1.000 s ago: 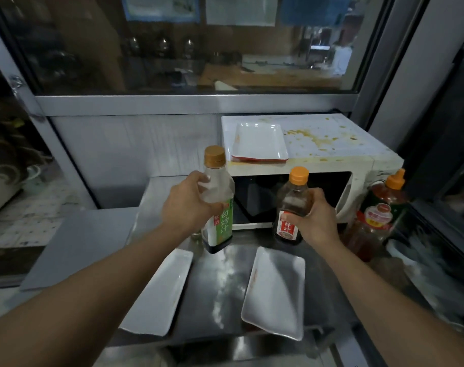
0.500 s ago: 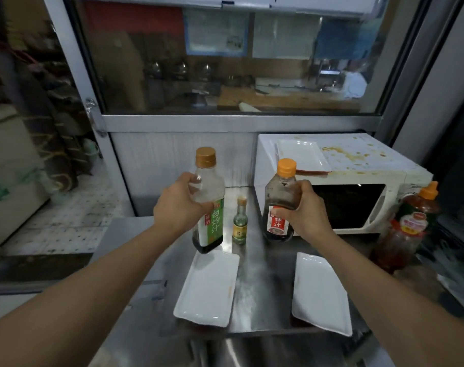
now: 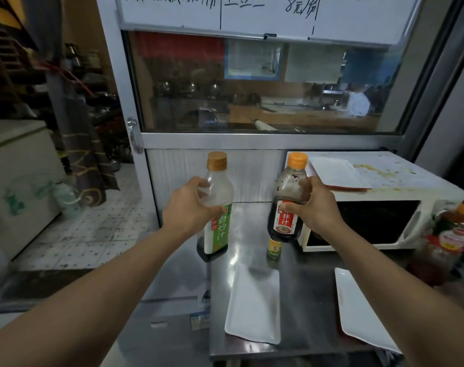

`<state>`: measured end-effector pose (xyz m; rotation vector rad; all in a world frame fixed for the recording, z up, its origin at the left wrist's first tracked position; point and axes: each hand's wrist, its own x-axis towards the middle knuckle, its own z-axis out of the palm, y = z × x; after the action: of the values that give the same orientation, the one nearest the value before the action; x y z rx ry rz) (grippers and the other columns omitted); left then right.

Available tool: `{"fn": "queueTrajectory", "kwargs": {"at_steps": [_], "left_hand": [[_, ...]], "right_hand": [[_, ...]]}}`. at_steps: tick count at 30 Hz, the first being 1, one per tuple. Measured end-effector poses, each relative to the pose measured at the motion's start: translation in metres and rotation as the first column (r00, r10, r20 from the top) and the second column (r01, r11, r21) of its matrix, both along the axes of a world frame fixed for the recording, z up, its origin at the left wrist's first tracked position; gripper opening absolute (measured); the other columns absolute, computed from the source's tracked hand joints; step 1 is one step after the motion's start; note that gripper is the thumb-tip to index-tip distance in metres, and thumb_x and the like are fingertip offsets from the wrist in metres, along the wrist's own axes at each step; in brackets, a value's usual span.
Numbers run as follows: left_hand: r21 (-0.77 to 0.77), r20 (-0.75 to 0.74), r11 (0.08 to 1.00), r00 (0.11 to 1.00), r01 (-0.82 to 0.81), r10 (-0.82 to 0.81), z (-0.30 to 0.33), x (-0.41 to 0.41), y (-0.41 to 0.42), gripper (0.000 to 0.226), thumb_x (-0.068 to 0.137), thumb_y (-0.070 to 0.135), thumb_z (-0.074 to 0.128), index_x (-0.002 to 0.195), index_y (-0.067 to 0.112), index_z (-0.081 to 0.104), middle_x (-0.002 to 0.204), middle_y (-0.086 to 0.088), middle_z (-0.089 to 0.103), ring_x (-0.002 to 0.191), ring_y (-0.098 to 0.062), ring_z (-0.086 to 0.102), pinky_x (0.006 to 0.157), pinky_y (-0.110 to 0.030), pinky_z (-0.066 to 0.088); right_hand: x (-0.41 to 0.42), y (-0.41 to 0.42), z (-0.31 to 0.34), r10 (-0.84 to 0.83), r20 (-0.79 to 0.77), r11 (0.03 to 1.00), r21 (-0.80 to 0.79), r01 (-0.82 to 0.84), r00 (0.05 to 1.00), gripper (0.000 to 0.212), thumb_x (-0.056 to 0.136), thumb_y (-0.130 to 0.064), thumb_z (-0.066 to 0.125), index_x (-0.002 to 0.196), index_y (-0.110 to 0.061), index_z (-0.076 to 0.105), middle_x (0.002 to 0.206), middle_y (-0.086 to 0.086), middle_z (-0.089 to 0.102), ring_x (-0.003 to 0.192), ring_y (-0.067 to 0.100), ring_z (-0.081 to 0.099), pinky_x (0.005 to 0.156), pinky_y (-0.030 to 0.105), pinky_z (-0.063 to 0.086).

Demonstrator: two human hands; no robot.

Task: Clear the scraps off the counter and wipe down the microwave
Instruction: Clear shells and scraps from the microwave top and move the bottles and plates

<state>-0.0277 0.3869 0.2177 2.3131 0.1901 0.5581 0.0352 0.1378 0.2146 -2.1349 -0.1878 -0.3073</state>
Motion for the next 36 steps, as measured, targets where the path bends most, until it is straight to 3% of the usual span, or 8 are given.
{"fn": "queueTrajectory", "kwargs": {"at_steps": [4,9,19,23,27,30,33,36], "left_hand": [[0.014,-0.003,1.0,1.0,0.014,-0.014,0.0,0.032,0.012,0.06,0.061,0.037,0.084,0.111,0.025,0.053,0.087,0.013,0.056,0.079,-0.009,0.057,0.061,-0.023,0.045],[0.006,-0.048,0.999,0.998,0.044,-0.043,-0.005,0.093,0.012,0.061,0.063,0.034,0.084,0.114,0.024,0.052,0.096,0.006,0.06,0.088,-0.015,0.061,0.079,-0.037,0.055],[-0.04,-0.12,0.995,0.988,0.089,-0.094,-0.027,0.198,0.012,0.061,0.067,0.03,0.083,0.118,0.02,0.051,0.099,0.006,0.059,0.092,-0.017,0.061,0.083,-0.039,0.054],[-0.035,-0.13,0.992,0.984,0.117,-0.121,-0.042,0.233,0.018,0.06,0.068,0.029,0.082,0.118,0.022,0.05,0.098,0.007,0.058,0.084,-0.011,0.057,0.066,-0.024,0.048],[-0.08,-0.147,0.981,0.972,0.175,-0.185,-0.062,0.272,0.027,0.061,0.067,0.028,0.082,0.12,0.023,0.05,0.098,0.008,0.06,0.09,-0.014,0.061,0.08,-0.037,0.055],[-0.087,-0.165,0.975,0.962,0.205,-0.217,-0.079,0.304,0.037,0.062,0.066,0.032,0.082,0.118,0.029,0.049,0.095,0.017,0.056,0.089,-0.01,0.06,0.079,-0.035,0.054],[-0.099,-0.174,0.964,0.95,0.247,-0.261,-0.098,0.339,0.047,0.06,0.066,0.033,0.081,0.115,0.035,0.047,0.093,0.022,0.054,0.088,-0.007,0.058,0.075,-0.031,0.051],[-0.114,-0.184,0.947,0.93,0.301,-0.318,-0.117,0.371,0.053,0.057,0.066,0.031,0.081,0.108,0.042,0.044,0.099,0.021,0.055,0.09,-0.006,0.058,0.075,-0.03,0.051]], "right_hand": [[0.03,0.011,0.005,0.001,0.013,1.0,0.014,-0.001,1.0,0.065,0.068,-0.021,0.082,0.12,-0.017,0.043,0.114,-0.001,0.057,0.095,0.014,0.055,0.078,0.029,0.046],[0.088,0.016,0.008,-0.019,0.023,1.0,0.02,0.019,1.0,0.06,0.07,-0.021,0.081,0.117,-0.018,0.043,0.113,-0.002,0.057,0.098,0.017,0.056,0.079,0.031,0.047],[0.194,0.02,-0.008,-0.064,-0.021,0.998,-0.012,0.064,0.998,0.06,0.067,-0.02,0.083,0.113,-0.016,0.045,0.099,-0.007,0.051,0.088,0.013,0.053,0.065,0.02,0.042],[0.227,0.027,-0.024,-0.072,-0.068,0.997,-0.045,0.069,0.995,0.06,0.067,-0.021,0.083,0.111,-0.018,0.043,0.102,-0.005,0.053,0.092,0.016,0.055,0.079,0.032,0.049],[0.254,0.034,-0.042,-0.08,-0.106,0.994,-0.082,0.071,0.991,0.056,0.066,-0.018,0.083,0.102,-0.02,0.041,0.09,-0.011,0.052,0.077,0.007,0.054,0.061,0.017,0.04],[0.278,0.039,-0.058,-0.08,-0.178,0.994,-0.084,0.066,0.981,0.054,0.067,-0.014,0.082,0.101,-0.019,0.041,0.085,-0.017,0.05,0.071,-0.004,0.049,0.053,0.012,0.033],[0.304,0.045,-0.077,-0.093,-0.244,0.993,-0.097,0.072,0.965,0.056,0.067,-0.012,0.082,0.103,-0.021,0.041,0.093,-0.013,0.055,0.077,-0.001,0.053,0.056,0.013,0.036],[0.329,0.048,-0.099,-0.108,-0.3,0.993,-0.073,0.09,0.948,0.063,0.063,-0.007,0.084,0.108,-0.02,0.042,0.108,-0.003,0.061,0.095,0.015,0.06,0.074,0.026,0.048]]}}
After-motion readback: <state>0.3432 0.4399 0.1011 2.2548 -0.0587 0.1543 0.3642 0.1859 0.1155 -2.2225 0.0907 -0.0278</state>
